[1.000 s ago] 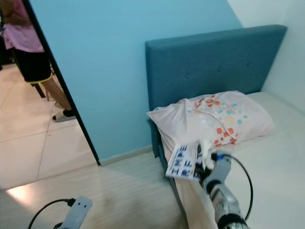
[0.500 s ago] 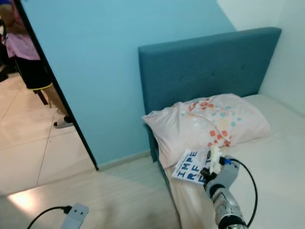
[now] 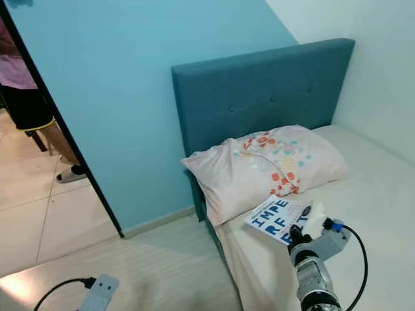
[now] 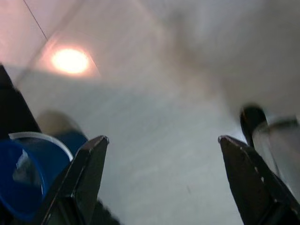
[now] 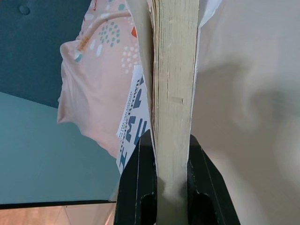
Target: Clean up the room
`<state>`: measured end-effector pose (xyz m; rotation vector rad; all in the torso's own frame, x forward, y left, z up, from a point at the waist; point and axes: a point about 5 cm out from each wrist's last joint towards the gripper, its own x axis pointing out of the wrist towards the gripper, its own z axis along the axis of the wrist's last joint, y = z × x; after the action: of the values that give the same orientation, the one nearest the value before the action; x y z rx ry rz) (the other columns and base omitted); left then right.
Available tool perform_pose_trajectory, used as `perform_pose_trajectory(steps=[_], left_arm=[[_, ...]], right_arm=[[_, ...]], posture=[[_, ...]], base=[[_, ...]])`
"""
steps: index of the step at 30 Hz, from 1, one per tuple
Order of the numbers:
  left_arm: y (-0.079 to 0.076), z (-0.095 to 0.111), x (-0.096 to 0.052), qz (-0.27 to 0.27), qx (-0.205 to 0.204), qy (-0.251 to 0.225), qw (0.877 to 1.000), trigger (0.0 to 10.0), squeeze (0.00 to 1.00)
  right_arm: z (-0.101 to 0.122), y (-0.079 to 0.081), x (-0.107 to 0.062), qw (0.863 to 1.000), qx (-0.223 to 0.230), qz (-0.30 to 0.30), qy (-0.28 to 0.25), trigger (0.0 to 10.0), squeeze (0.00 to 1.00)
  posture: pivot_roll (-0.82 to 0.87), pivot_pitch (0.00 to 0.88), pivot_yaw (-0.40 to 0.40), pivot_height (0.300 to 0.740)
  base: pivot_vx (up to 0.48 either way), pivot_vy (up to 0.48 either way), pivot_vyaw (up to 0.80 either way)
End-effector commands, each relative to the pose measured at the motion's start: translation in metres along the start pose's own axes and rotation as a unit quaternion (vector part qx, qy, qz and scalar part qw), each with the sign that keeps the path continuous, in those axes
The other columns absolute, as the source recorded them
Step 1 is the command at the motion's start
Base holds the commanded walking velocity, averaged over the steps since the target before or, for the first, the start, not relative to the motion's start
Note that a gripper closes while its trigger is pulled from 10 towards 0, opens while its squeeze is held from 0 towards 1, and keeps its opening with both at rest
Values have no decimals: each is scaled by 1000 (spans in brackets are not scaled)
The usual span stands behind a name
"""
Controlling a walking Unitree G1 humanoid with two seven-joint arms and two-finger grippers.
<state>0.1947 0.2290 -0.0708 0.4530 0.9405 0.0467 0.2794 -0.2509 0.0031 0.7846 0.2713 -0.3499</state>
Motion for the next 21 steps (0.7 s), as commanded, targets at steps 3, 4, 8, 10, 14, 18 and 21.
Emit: perform_pose_trajectory(steps=[3,4,8,10,14,18,21], left_arm=[[15,30,3,23,-13,-66,997,10000,0],[19,39,3,31,-25,-84,996,10000,0],[37,70,2,62,-80,-146,984,10000,0],[37,70,2,62,-80,-146,984,10000,0],[47,91,0,66,-103,-192,974,10000,0],[50,89,-1,67,-114,-204,970,10000,0],[52,84,-2,67,-116,-207,969,10000,0]], right_arm=[[11,6,5,999,29,9,-18,10000,0],[14,6,5,999,34,10,-24,10000,0],[27,8,8,998,38,15,-41,10000,0],[27,8,8,998,38,15,-41,10000,0],[49,9,11,995,51,15,-79,10000,0],[64,6,10,992,70,19,-108,10000,0],[71,6,10,989,77,24,-121,10000,0]], posture=[[38,9,23,645],[37,15,23,640],[30,53,24,615],[30,53,24,615],[40,114,24,595],[57,170,33,580],[69,202,38,570]], base=[[0,0,0],[0,0,0],[0,0,0],[0,0,0],[0,0,0],[0,0,0],[0,0,0]])
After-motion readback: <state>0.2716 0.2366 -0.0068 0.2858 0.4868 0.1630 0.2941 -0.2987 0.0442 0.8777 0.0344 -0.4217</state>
